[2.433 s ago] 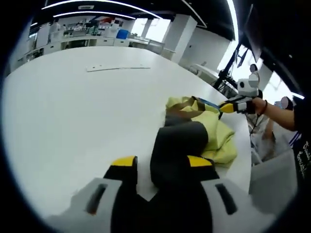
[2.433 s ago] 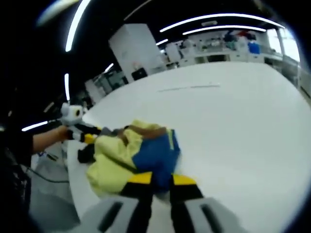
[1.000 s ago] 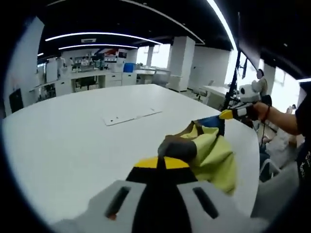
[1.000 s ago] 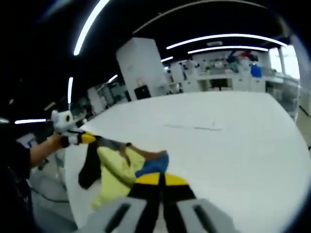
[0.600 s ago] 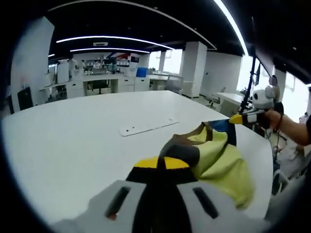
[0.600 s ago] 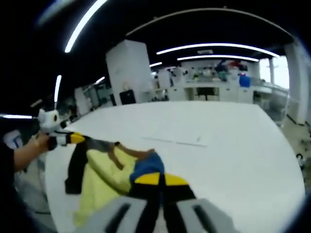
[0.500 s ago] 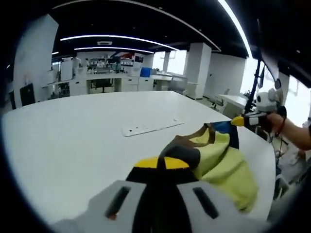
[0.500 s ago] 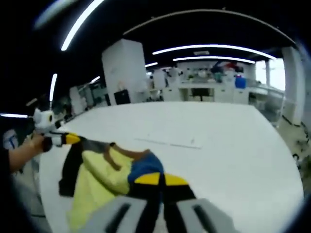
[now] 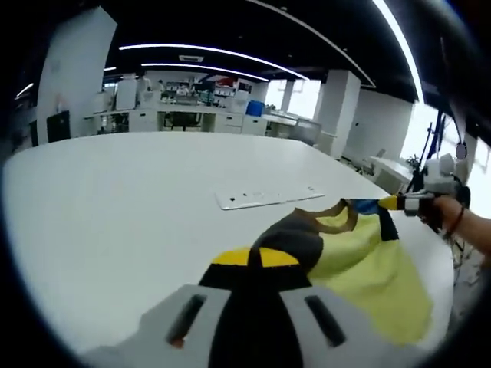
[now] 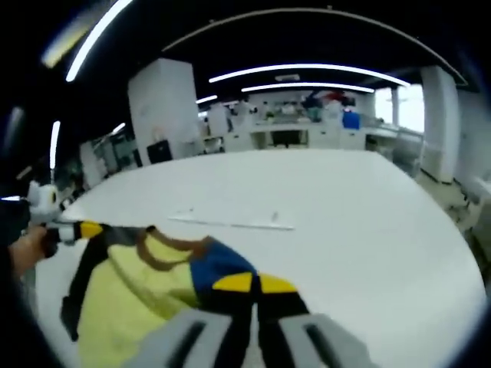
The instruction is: Fold the garment on the visible template until the final outline fits inside the template.
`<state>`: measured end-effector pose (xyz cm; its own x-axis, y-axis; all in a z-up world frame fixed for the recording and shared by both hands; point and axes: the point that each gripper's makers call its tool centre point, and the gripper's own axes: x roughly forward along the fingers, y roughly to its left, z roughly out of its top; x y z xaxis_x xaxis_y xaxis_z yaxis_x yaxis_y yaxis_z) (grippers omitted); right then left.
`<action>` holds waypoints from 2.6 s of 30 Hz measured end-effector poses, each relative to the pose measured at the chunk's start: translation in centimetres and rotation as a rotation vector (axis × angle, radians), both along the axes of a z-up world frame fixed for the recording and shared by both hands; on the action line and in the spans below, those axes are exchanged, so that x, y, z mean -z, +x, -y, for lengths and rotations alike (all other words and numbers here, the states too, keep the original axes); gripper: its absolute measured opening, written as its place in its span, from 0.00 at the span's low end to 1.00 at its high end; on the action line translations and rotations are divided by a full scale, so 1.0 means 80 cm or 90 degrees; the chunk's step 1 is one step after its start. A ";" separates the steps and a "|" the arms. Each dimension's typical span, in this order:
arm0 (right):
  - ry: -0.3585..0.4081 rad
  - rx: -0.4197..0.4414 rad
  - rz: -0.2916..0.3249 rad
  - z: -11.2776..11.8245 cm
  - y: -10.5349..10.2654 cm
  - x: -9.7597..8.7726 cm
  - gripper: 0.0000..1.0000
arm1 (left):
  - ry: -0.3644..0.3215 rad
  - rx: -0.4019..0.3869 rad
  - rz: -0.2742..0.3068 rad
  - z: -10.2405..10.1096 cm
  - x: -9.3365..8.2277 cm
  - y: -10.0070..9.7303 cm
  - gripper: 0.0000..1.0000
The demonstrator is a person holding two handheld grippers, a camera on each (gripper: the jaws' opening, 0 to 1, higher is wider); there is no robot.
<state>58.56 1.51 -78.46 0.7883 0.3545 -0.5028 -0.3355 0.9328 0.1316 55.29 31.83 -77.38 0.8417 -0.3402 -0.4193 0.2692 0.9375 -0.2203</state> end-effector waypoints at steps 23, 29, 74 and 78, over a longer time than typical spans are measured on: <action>-0.024 0.019 -0.053 0.000 0.011 0.050 0.00 | 0.102 -0.010 -0.055 -0.014 0.063 0.013 0.03; -0.021 -0.017 -0.053 -0.005 0.004 0.035 0.24 | 0.116 -0.001 -0.039 -0.014 0.045 0.002 0.25; -0.077 -0.370 -0.084 -0.058 -0.212 0.059 0.32 | 0.210 0.074 -0.036 -0.021 0.055 -0.219 0.41; -0.074 -0.388 -0.088 -0.063 -0.221 0.067 0.27 | 0.216 0.053 -0.052 -0.038 0.073 -0.226 0.35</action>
